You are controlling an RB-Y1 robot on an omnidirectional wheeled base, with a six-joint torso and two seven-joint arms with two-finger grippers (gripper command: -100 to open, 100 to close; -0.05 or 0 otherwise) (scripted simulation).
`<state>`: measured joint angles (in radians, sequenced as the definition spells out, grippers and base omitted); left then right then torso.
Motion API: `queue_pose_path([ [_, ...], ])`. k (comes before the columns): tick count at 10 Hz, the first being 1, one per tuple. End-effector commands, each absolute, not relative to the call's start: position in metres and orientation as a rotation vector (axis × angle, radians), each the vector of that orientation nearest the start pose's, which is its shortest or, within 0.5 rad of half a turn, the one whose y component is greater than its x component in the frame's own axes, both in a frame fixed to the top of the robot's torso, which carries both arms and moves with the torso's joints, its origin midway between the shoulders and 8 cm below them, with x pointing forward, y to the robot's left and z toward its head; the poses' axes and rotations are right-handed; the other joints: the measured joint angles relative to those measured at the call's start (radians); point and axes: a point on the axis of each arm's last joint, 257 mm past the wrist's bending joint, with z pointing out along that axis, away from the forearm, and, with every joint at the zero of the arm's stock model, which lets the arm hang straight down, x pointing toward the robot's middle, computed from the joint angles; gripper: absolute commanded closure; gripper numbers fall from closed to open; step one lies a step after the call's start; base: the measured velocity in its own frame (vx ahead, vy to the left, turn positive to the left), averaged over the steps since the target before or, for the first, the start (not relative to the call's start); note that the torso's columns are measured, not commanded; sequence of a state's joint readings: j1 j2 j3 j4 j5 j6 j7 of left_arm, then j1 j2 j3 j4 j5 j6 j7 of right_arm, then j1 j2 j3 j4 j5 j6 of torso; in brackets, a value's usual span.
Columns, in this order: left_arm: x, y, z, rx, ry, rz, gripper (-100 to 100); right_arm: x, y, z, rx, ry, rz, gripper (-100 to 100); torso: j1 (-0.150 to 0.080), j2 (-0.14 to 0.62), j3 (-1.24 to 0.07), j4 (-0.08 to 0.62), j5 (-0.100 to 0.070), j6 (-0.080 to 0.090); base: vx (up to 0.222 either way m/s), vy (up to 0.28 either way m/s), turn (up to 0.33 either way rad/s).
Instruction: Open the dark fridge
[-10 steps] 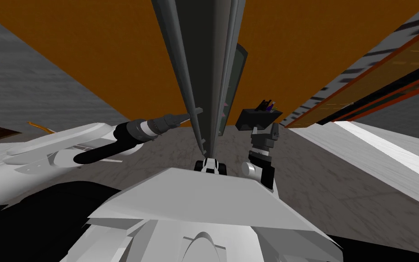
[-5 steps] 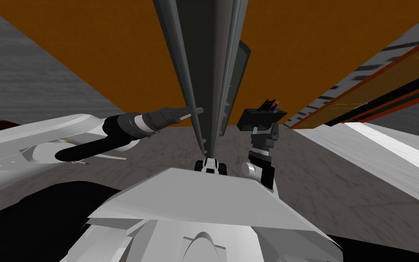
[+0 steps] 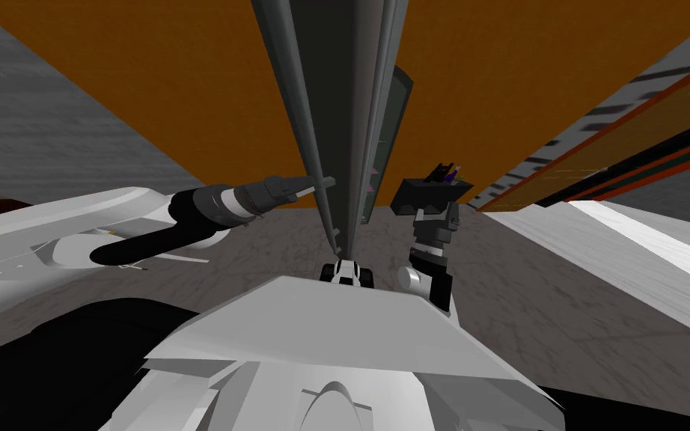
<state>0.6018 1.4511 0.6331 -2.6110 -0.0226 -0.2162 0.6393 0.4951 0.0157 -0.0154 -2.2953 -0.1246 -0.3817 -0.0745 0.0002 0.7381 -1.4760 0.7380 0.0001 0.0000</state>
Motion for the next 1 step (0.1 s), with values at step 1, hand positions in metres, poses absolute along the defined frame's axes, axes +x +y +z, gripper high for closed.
queue_pose_path([
  [1, 0.3016, 0.1212, 0.1057, 0.355, 1.607, -1.229, 0, 0.357, -0.3009, 0.0096, 0.852, 0.562, 1.417, 0, 0.0, 0.0, 0.0, 0.0, 0.0, 0.0, 0.0, 0.0, 0.0],
])
